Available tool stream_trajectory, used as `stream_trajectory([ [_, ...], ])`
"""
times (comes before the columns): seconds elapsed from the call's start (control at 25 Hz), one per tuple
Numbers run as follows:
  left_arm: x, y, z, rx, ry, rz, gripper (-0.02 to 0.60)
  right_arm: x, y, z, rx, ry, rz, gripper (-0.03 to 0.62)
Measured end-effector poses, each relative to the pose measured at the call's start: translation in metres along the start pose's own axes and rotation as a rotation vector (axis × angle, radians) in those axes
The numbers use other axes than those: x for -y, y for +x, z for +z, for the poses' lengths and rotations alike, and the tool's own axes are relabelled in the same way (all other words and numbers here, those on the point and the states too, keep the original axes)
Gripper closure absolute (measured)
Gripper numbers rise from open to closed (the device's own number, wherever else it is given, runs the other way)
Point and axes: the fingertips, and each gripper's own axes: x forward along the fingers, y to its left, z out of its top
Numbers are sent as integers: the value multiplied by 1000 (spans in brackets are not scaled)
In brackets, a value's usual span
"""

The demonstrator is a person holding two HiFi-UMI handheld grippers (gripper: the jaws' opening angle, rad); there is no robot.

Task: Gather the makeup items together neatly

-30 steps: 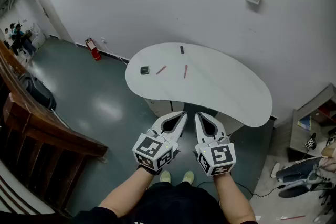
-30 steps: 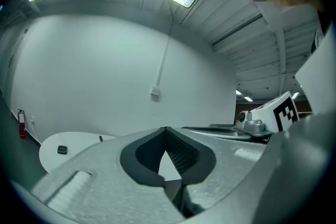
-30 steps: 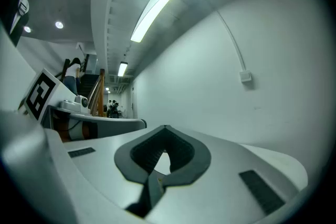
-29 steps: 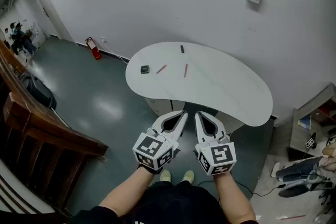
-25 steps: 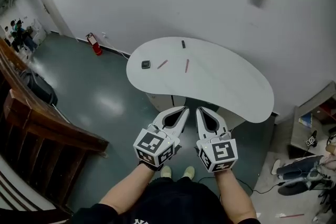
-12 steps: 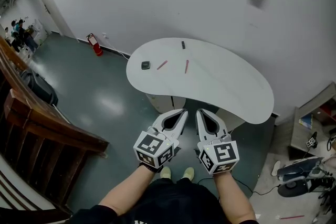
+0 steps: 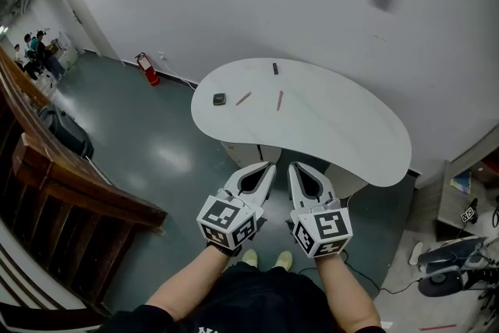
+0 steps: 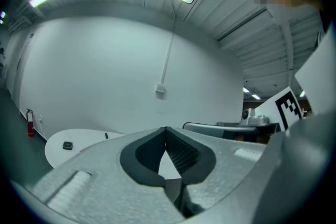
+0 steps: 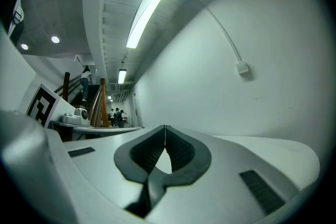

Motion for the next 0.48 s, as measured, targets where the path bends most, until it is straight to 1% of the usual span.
stream_trajectory([
  [0.32,-3,13,-3,-1,-8,59,574,24,2,0,0,36,15,580],
  [0.48,-15,25,-3,-1,-9,76,574,32,16,-4,-16,53,21,579],
])
